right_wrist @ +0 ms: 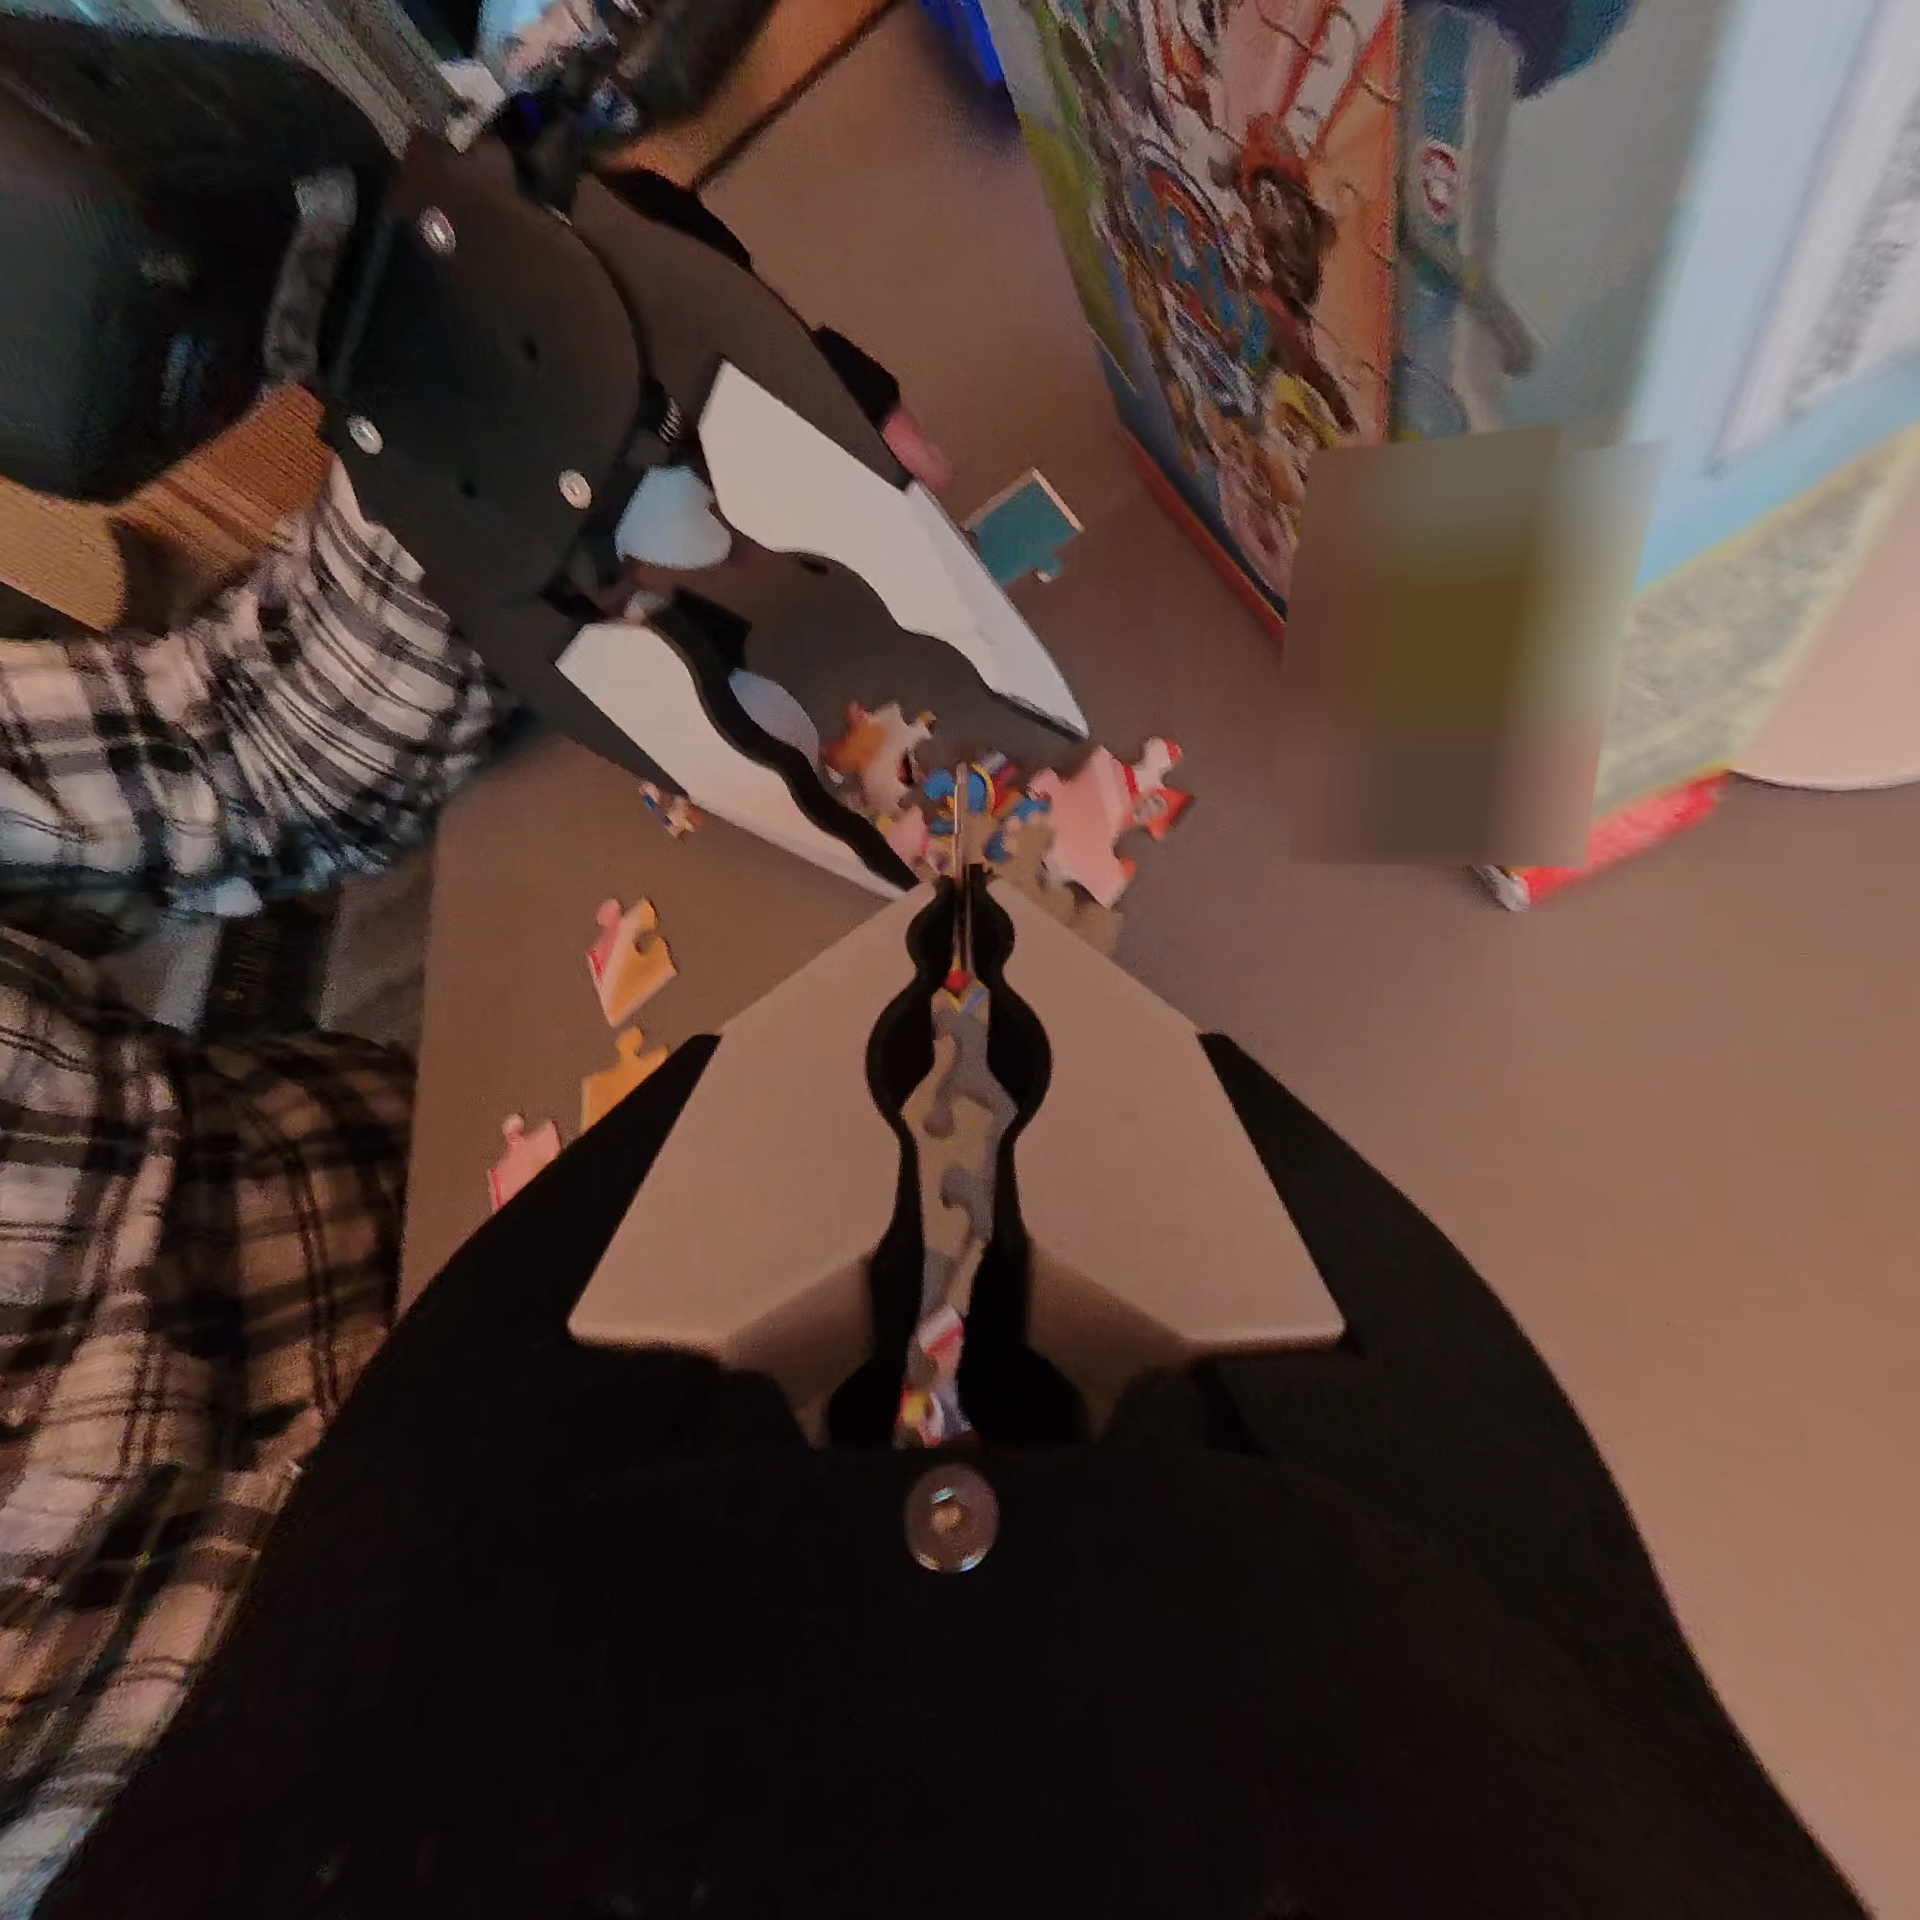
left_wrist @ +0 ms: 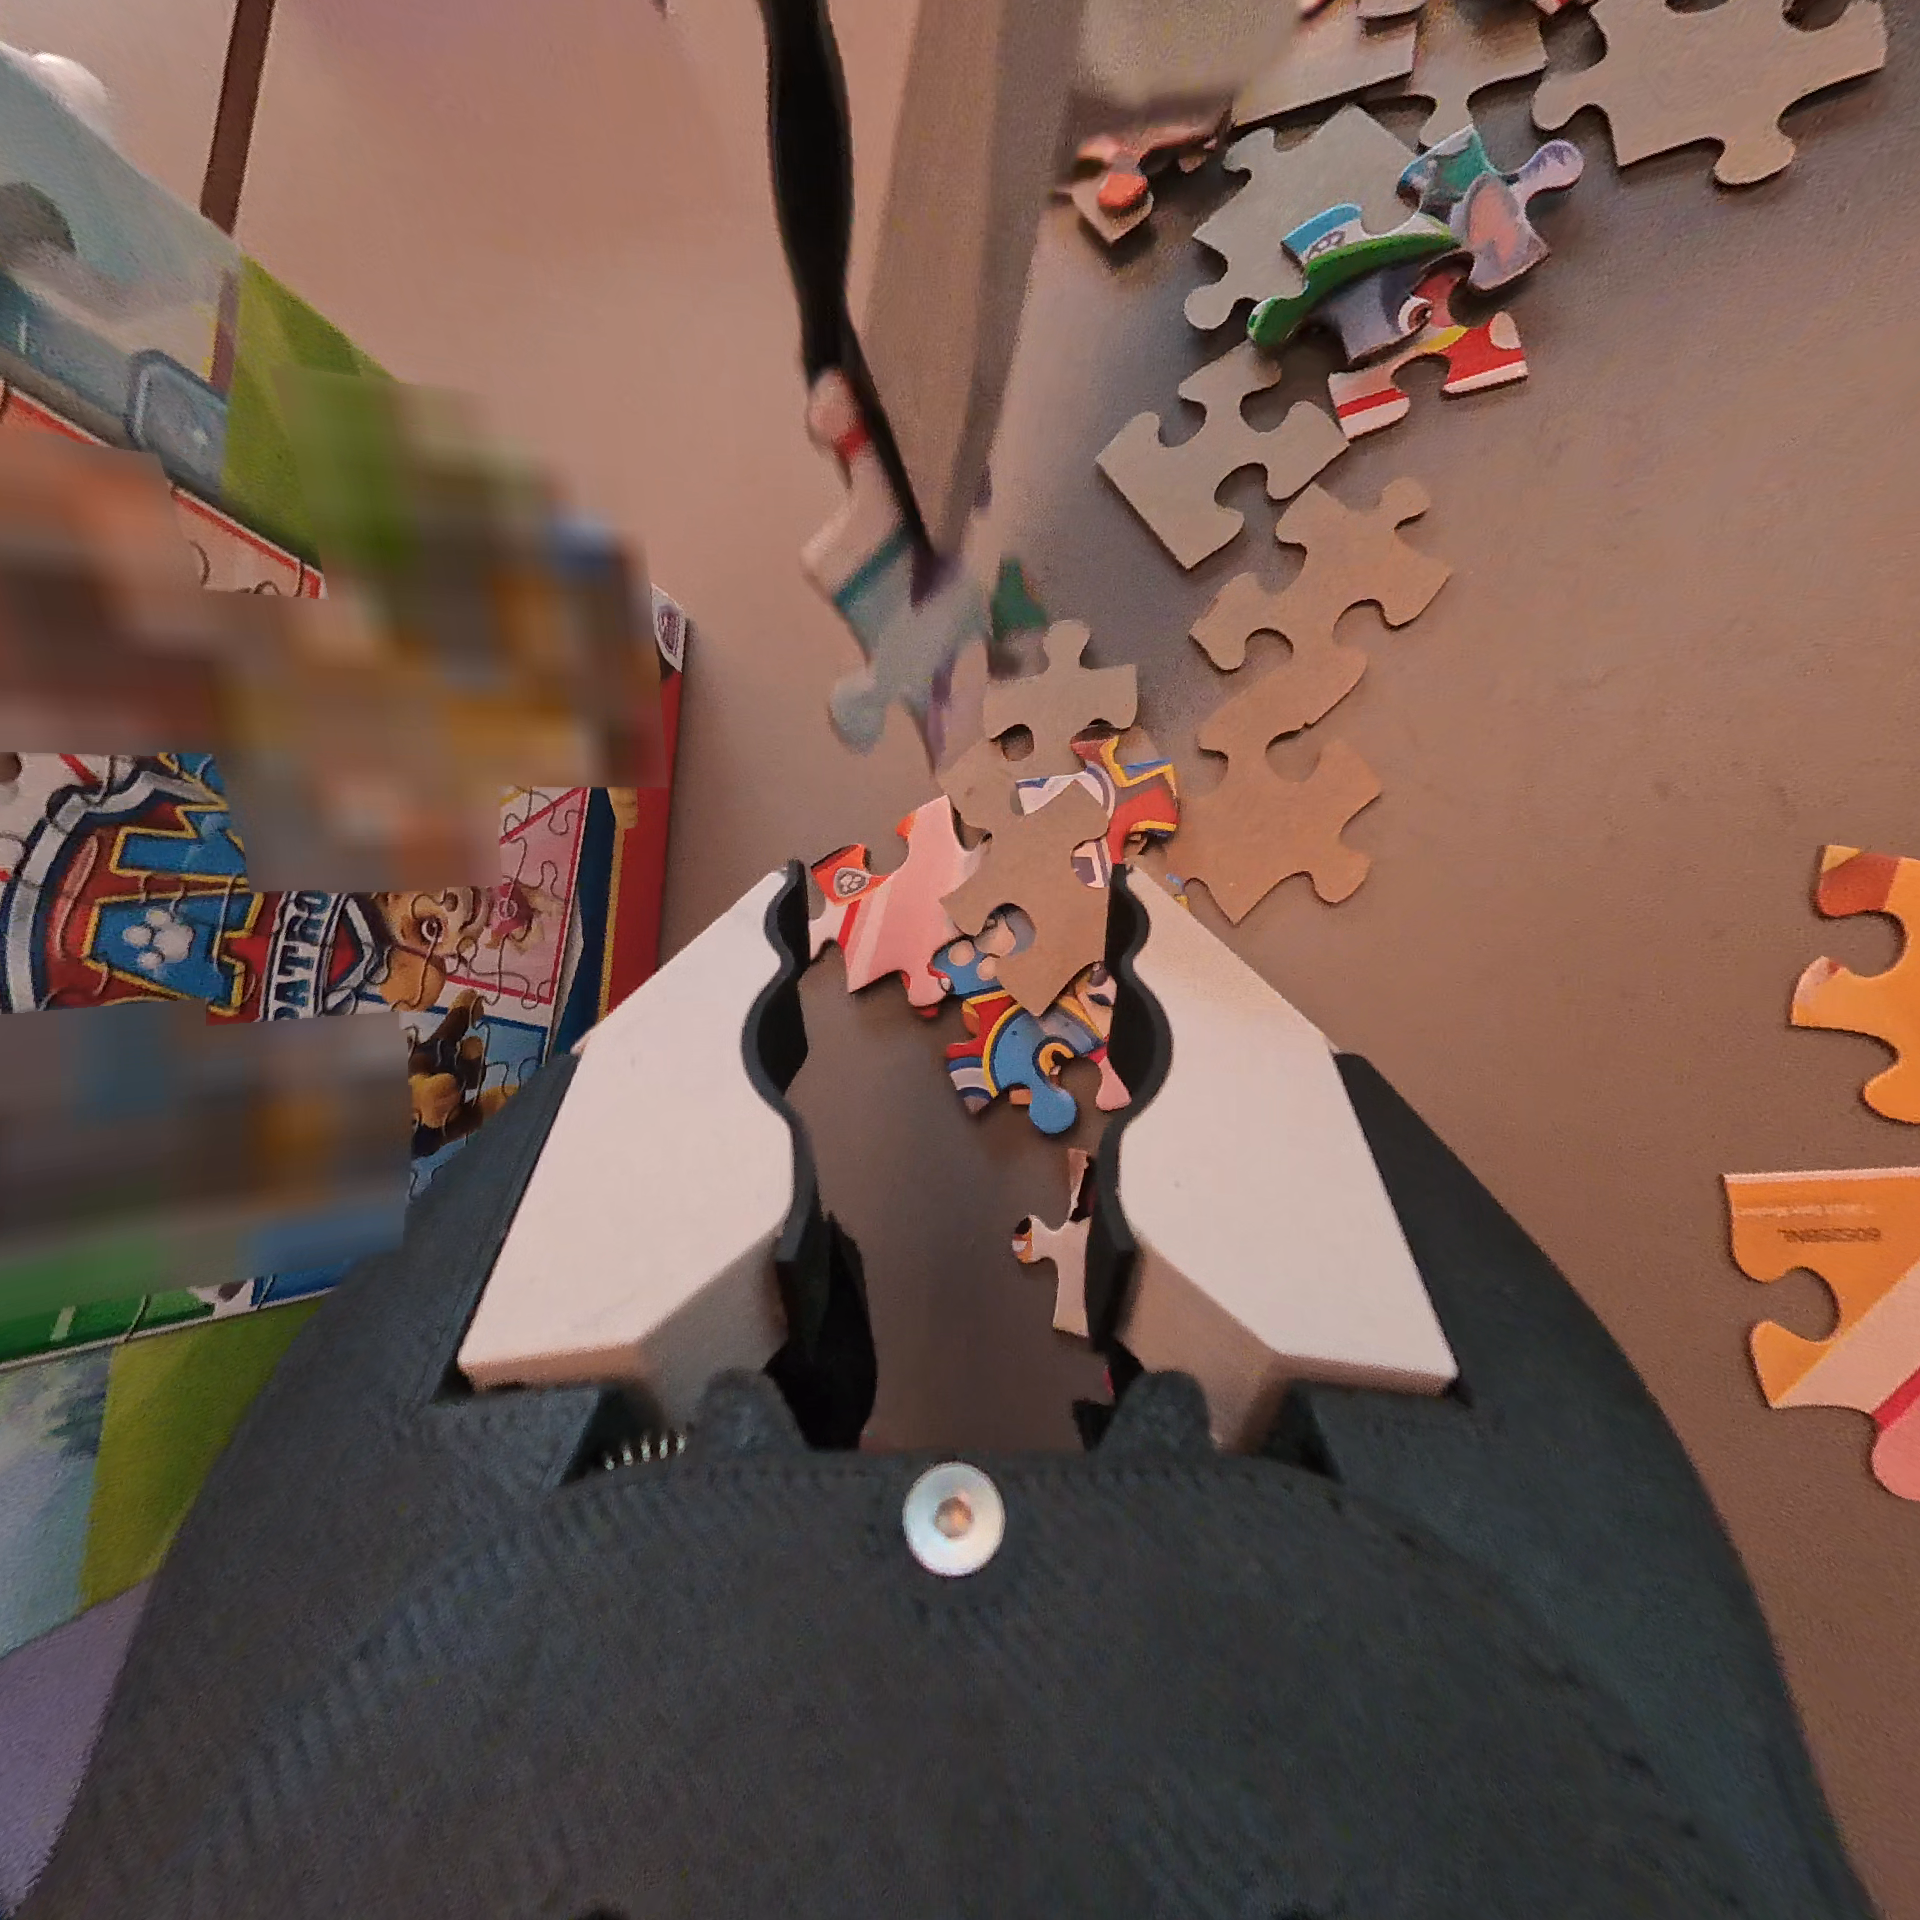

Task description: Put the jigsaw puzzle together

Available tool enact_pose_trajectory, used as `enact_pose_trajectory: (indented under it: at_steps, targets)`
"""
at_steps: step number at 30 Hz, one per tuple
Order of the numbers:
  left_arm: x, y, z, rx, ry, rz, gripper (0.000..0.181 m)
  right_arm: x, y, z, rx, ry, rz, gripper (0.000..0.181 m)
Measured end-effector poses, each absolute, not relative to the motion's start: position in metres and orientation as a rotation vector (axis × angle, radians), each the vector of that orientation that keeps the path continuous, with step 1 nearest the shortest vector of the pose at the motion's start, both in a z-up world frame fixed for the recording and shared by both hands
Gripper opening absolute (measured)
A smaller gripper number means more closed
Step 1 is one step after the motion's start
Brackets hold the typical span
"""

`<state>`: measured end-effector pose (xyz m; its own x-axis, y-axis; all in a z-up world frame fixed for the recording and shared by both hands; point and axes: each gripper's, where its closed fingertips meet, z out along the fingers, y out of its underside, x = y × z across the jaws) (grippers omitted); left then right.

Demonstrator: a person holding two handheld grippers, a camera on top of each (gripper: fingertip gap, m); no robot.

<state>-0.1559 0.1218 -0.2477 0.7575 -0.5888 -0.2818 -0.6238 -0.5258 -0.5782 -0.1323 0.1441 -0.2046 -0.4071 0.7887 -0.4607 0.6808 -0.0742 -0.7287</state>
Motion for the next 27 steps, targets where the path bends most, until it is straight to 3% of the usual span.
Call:
enact_pose_trajectory:
  at_steps: [2, 3, 9, 14, 17, 23, 27]
  targets:
    - [-0.159, 0.121, -0.248, -2.283, 0.889, 0.058, 0.058, -0.141, 0.145, -0.226, -1.739, -2.099, 1.347, 0.051]
    - [-0.162, 0.12, -0.249, -2.291, 0.884, 0.065, 0.059, -0.141, 0.15, -0.236, -1.746, -2.133, 1.226, 0.054]
    - [-0.167, 0.116, -0.253, -2.32, 0.887, 0.074, 0.061, -0.097, 0.17, -0.247, -1.605, -2.274, 0.849, 0.044]
    - [-0.162, 0.115, -0.253, -2.32, 0.904, 0.067, 0.06, -0.069, 0.168, -0.274, -1.568, -2.42, 0.664, 0.046]
    - [-0.159, 0.116, -0.253, -2.315, 0.909, 0.069, 0.06, -0.069, 0.168, -0.275, -1.551, -2.407, 0.648, 0.022]
    - [-0.141, 0.119, -0.251, -2.275, 0.946, 0.043, 0.06, -0.067, 0.165, -0.275, -1.54, -2.352, 0.736, 0.0]
    - [-0.13, 0.12, -0.254, -2.274, 0.982, 0.042, 0.06, -0.064, 0.165, -0.272, -1.545, -2.319, 0.726, 0.0]
